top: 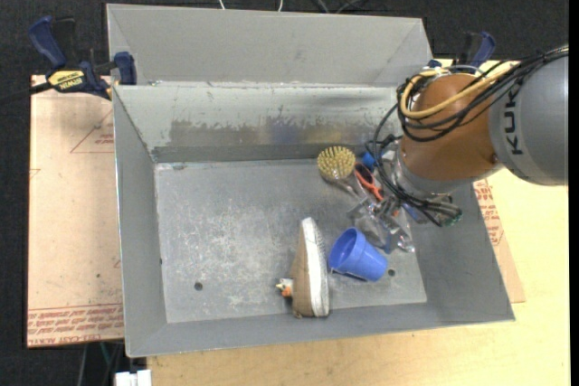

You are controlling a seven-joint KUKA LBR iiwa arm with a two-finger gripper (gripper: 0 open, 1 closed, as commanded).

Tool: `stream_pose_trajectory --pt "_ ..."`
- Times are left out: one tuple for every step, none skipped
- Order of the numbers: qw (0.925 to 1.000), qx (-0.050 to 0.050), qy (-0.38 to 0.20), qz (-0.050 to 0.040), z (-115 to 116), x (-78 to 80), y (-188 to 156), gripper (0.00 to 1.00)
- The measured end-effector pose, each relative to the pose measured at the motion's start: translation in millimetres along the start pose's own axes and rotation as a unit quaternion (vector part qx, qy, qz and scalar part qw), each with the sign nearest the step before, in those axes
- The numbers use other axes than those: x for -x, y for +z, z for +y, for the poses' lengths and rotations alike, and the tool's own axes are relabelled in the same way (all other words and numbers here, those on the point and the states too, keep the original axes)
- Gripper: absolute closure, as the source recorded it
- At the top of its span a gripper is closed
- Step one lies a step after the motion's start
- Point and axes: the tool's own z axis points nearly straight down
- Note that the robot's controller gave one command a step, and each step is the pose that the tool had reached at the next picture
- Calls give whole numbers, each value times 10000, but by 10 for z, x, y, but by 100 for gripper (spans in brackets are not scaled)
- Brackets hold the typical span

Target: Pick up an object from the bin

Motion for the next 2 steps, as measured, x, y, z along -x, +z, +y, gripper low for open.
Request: stream_pose_trajectory --pt "9961 13 -878 5 11 26 48 100" --pt "9965 11 -835 4 10 151 48 100"
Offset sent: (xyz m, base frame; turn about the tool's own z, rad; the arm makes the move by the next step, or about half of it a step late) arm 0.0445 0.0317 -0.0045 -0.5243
